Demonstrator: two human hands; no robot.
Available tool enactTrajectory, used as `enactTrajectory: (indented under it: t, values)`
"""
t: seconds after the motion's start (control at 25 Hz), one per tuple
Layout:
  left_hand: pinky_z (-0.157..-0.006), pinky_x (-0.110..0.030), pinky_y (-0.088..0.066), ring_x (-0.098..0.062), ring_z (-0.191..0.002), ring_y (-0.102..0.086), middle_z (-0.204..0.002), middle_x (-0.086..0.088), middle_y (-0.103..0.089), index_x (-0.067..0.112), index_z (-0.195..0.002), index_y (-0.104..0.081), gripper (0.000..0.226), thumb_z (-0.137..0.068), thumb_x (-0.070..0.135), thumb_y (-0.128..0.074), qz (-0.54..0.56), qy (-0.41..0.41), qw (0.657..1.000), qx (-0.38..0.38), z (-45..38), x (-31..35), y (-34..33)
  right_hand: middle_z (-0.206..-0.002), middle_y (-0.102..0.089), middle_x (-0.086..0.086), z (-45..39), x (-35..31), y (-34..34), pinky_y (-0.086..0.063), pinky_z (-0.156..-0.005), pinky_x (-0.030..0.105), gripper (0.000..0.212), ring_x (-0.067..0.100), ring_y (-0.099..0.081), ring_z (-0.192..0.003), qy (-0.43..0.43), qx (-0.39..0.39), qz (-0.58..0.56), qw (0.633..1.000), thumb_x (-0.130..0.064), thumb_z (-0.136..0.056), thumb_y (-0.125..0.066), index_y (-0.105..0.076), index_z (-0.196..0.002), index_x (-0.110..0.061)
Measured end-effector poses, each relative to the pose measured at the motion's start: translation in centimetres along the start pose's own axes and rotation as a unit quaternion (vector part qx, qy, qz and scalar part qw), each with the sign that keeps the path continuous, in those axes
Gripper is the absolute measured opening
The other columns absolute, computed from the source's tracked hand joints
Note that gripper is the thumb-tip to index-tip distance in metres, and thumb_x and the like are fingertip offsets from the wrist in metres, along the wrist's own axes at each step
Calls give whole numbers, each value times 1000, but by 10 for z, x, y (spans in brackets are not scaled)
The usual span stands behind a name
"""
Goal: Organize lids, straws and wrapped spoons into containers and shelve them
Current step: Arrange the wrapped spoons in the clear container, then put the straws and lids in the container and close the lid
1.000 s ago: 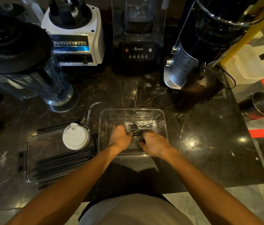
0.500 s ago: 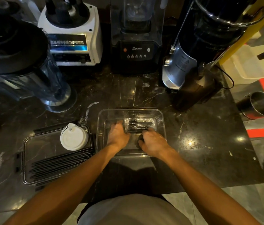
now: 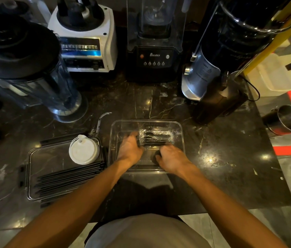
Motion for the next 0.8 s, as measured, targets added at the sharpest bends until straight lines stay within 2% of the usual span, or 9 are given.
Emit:
enactTrajectory:
  t: [0.08,0.2,0.32,0.44,0.52,0.6,0.68,0.8]
  values:
    - [-79,-21,-52,-17,-101,-69,-109,-1,-71,24,-126,-61,39,-90,15,-74,-8,-4,1000,-12,4,3,2,-112,-63,6,2,-2,0,-51,-93,39,20,24,-63,-107,-1,-9,5,1000,-30,-104,-56,-65,-112,-14]
    - [-85,-28,-55,-16,-100,-69,-107,1,-71,25,-118,-65,26,-94,18,-69,-42,-49,998,-18,16,19,13,-99,-64,2,4,-5,6,-50,-85,37,18,23,-65,-97,1,-4,6,1000,-32,-103,-56,-67,-103,-17]
    - [-85,-28,-53,-16,-103,-70,-113,2,-72,23,-127,-66,32,-95,21,-68,-66,-112,991,23,26,41,42,-101,-73,5,6,-18,30,-52,-84,37,20,27,-69,-99,9,44,-5,999,-30,-100,-55,-71,-103,-19]
    - [-84,-24,-51,-13,-96,-68,-108,-1,-72,14,-128,-67,38,-92,19,-75,13,-110,993,48,33,42,80,-102,-76,5,6,-45,57,-56,-85,42,18,28,-70,-100,42,105,-27,993,-30,-99,-57,-72,-105,-22]
    - [-81,-23,-52,-11,-87,-68,-98,0,-71,12,-123,-69,36,-88,15,-79,78,-120,987,76,42,36,109,-98,-74,0,8,-66,72,-57,-85,42,17,22,-70,-94,71,141,-52,986,-32,-99,-61,-71,-111,-24]
    - [-80,-15,-54,-6,-87,-69,-98,3,-72,16,-124,-68,39,-86,18,-82,85,-124,982,118,55,20,145,-109,-70,-2,10,-99,82,-57,-87,40,28,18,-68,-100,129,181,-63,973,-34,-99,-64,-67,-124,-24]
    - [-80,-10,-54,-2,-91,-68,-103,8,-72,18,-126,-68,44,-85,23,-84,56,-122,982,129,69,1,173,-128,-64,2,12,-136,84,-53,-95,37,44,20,-62,-116,198,206,-50,957,-36,-97,-67,-60,-138,-20]
    - [-79,-2,-47,-4,-101,-65,-116,6,-69,14,-130,-66,54,-81,26,-86,18,-92,984,150,93,-44,207,-144,-54,3,8,-197,63,-46,-104,37,63,22,-52,-132,261,159,2,952,-41,-94,-69,-48,-150,-19]
Point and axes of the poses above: each hand's wrist, its own z-axis away from the middle knuckle, its own y-axis out of the back of the hand, x = y × z, the point moved 7 cm from there along -z, towards the middle knuckle
